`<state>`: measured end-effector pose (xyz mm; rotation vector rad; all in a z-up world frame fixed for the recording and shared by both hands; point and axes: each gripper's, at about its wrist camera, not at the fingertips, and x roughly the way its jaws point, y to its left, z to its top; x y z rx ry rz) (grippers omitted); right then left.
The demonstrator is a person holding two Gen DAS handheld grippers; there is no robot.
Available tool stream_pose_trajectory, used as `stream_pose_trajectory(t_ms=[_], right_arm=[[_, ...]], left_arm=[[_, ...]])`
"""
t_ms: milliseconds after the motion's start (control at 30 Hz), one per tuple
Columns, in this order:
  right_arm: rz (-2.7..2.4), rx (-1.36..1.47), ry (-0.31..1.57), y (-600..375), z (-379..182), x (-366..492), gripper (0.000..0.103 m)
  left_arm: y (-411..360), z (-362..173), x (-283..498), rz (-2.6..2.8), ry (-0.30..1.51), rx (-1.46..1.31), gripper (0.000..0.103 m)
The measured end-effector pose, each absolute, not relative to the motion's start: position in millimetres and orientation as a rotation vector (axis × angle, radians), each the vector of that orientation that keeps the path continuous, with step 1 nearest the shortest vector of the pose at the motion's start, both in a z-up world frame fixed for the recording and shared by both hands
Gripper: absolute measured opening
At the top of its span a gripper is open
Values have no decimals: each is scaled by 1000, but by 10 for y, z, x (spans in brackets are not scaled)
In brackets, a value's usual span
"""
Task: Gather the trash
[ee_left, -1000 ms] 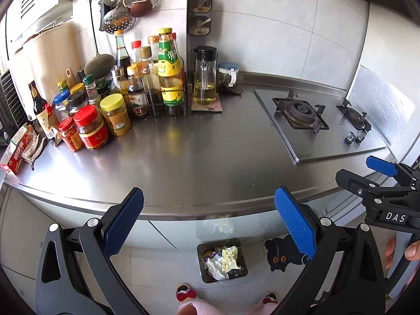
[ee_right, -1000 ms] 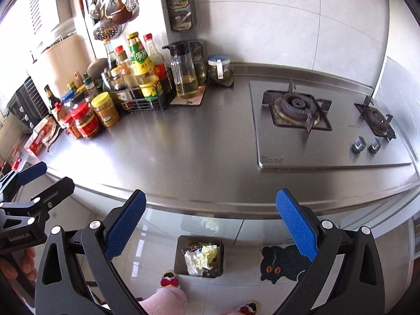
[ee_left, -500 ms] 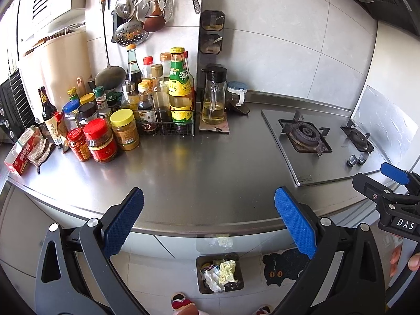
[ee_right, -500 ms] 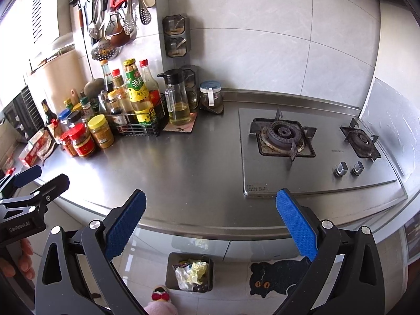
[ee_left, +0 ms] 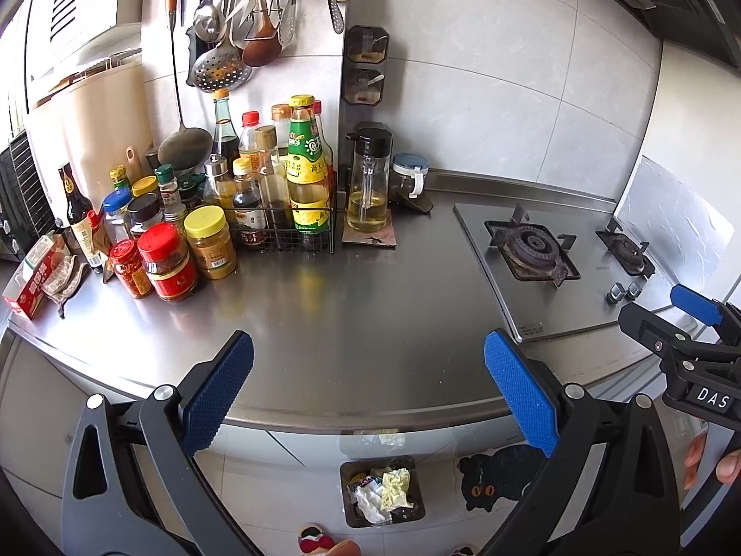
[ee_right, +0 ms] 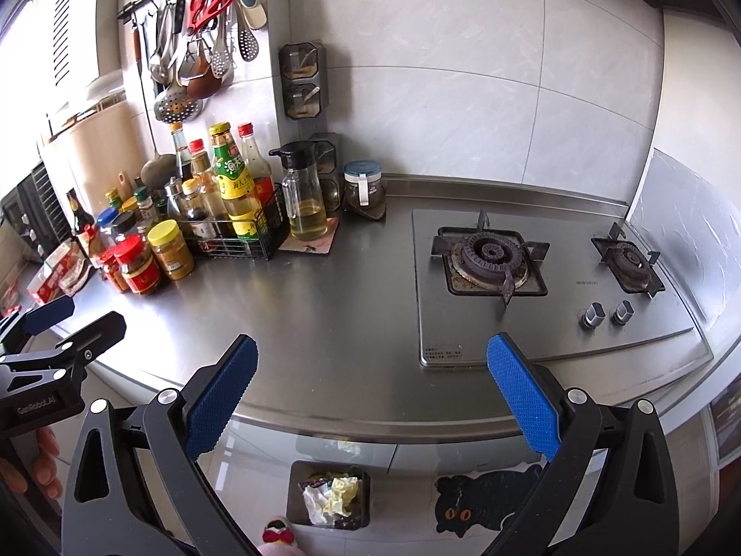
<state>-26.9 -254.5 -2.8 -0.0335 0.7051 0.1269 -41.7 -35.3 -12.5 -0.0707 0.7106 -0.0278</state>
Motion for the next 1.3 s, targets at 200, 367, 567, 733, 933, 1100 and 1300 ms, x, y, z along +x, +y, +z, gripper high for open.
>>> stream_pose_trajectory(t_ms=[200,367,567,733,933,1100,1300], right_arm=[[131,-36,708,-2545,-32,-245,100],[135,-39,710,-2545,-38,-227,100],[136,-38,713,-2547,-46,-223,100],[138,-44,714,-2529,-49,-219,100],[135,-44,708,-2524,-32,-214,100],[134,-43,706,-2524,-23,-216,100],[137,-43,710,-2533,-9,-216,100]], left_arm=[[-360,-150,-388,-36,724,-71,95],[-362,-161,-369,-35,729,-69,95],[-380,-181,-357,-31,735,-55,95],[-376,-182,-351,-30,735,-56,95],[-358,-156,-333,-25,729,-56,95],[-343,-145,-331,-21,727,-56,95],[-339,-143,-342,-20,728,-57,95]])
